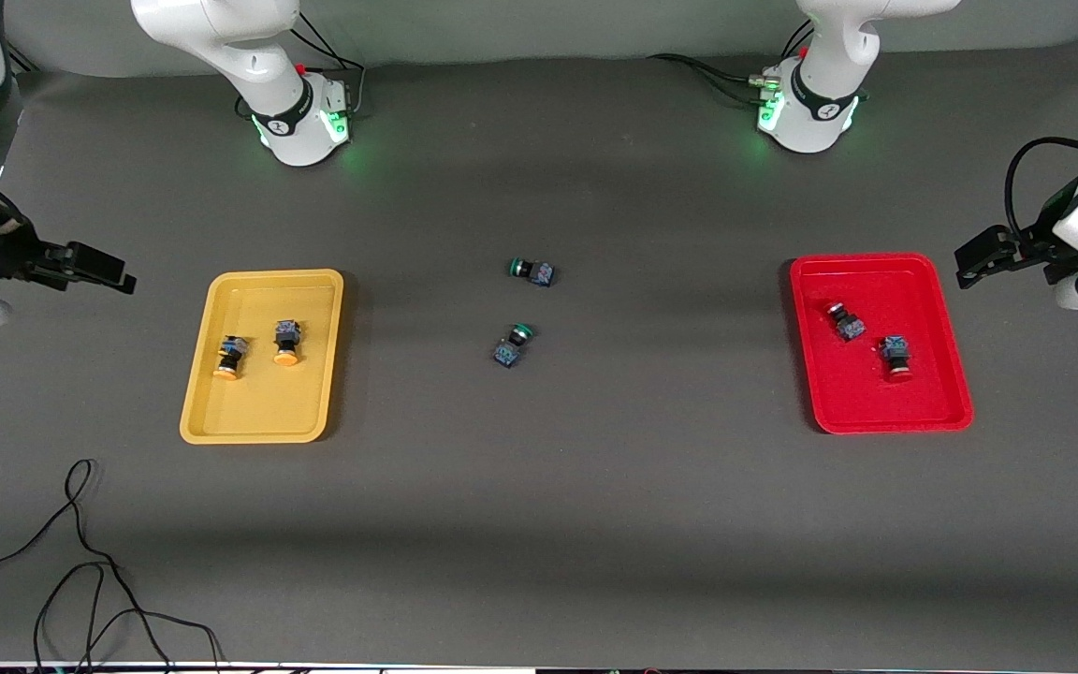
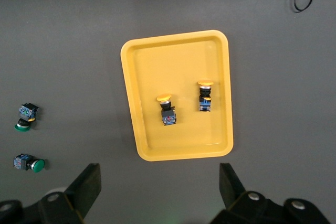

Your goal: Place red and yellow buttons in trays

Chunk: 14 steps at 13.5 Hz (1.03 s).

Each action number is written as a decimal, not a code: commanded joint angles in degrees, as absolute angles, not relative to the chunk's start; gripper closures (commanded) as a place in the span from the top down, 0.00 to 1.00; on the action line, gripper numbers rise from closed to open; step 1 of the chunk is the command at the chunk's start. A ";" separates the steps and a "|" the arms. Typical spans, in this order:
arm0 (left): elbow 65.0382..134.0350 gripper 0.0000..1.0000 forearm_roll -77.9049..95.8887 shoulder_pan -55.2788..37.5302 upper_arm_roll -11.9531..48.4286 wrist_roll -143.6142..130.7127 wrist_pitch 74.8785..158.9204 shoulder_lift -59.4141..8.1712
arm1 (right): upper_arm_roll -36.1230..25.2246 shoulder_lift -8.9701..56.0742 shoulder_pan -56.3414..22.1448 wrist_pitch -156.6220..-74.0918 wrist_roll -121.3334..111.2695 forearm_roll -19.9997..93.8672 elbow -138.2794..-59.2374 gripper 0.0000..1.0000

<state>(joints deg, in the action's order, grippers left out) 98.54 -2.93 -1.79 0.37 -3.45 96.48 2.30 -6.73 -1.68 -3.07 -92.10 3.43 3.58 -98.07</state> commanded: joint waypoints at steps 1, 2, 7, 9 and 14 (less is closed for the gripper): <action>99.05 1.00 -2.72 -2.64 -0.62 -4.39 98.08 2.55 | -5.71 -3.08 -2.29 -90.88 4.22 0.98 -96.78 1.00; 99.05 1.00 -2.72 -2.46 -0.70 -4.31 99.22 2.46 | -5.71 -2.99 -2.29 -89.57 4.13 0.44 -95.55 1.00; 99.14 1.00 -2.90 -2.46 -0.70 -4.22 100.11 2.46 | -5.71 -3.08 -2.29 -86.58 4.04 0.44 -95.54 1.00; 99.14 1.00 -2.99 -2.37 -0.70 -4.31 100.80 2.37 | -5.71 -3.08 -2.29 -86.57 3.87 0.35 -95.71 1.00; 98.79 1.00 -2.99 -2.55 -0.79 -3.78 103.35 2.37 | -5.80 -2.99 -2.02 -88.15 -0.26 -1.32 -95.98 1.00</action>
<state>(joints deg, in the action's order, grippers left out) 98.59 -2.94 -1.79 -0.40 -3.51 101.69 2.00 -6.42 -2.88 -2.83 -87.67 2.11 0.14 -96.16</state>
